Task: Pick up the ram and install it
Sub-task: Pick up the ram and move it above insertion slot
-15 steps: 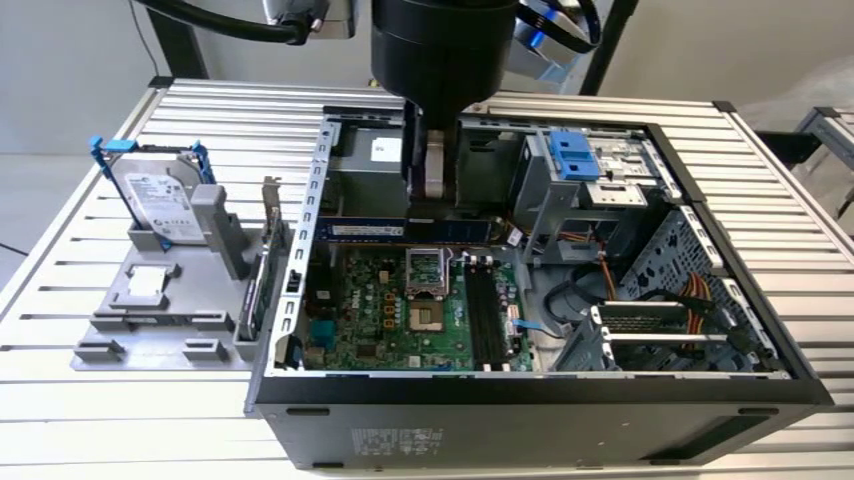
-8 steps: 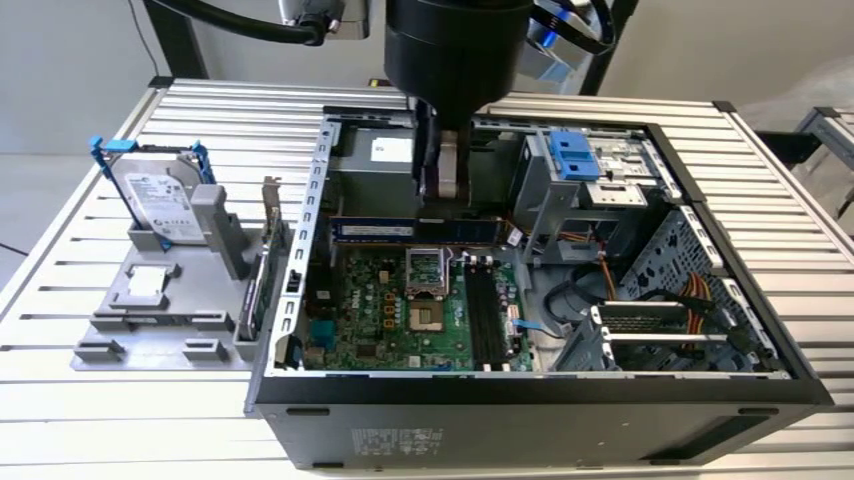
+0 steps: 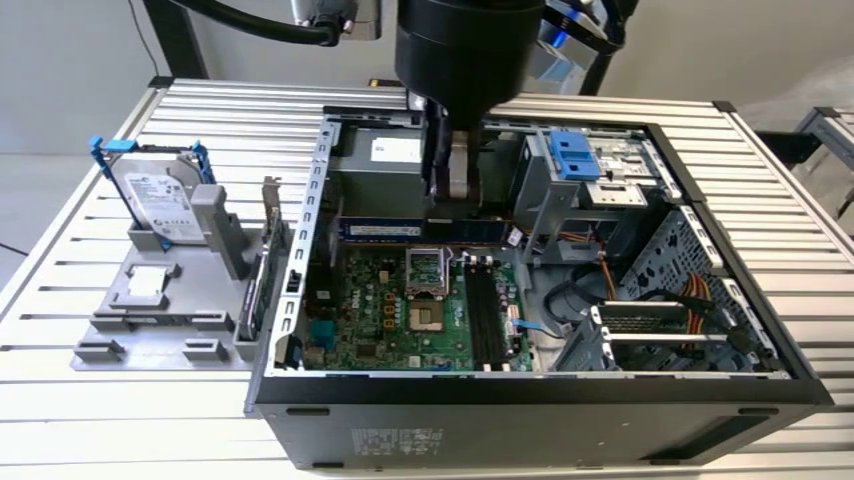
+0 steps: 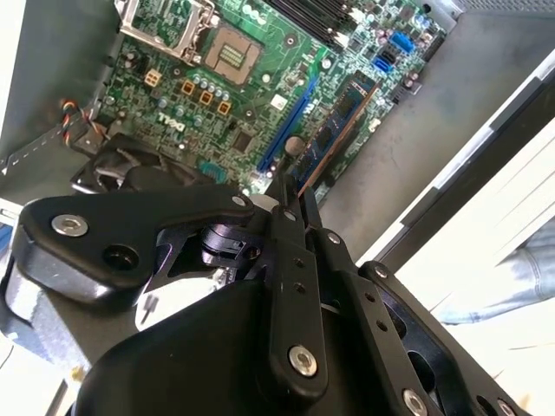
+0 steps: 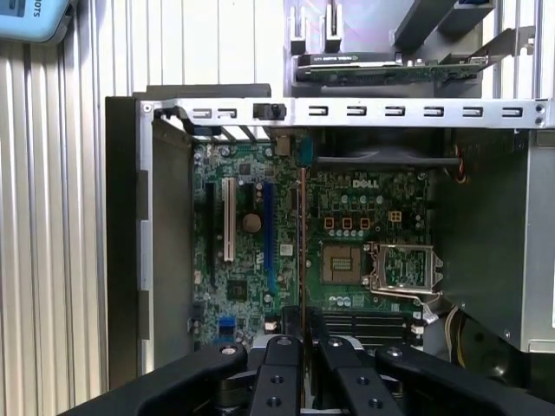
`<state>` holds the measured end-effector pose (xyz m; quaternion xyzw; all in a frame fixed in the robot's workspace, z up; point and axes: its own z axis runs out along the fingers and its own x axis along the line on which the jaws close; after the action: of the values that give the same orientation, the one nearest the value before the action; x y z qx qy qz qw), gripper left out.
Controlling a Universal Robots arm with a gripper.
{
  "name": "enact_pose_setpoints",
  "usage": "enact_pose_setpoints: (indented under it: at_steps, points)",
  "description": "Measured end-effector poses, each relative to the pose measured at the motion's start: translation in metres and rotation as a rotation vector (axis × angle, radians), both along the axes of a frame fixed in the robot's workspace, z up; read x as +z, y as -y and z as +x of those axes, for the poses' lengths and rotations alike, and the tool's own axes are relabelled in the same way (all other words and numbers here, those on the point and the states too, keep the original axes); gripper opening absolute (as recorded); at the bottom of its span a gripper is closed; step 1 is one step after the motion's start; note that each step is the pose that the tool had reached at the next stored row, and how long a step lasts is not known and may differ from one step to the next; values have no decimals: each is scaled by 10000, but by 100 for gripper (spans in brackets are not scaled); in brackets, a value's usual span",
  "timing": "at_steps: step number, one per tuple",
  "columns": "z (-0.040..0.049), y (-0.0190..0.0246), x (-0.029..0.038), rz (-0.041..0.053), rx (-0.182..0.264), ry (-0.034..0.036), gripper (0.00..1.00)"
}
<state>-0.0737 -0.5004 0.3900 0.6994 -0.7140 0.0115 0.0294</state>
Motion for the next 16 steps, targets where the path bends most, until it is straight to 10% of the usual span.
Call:
enact_pose_setpoints:
  at_steps: [16]
  points:
    - [152, 0, 0, -1, -141, -1, 0]
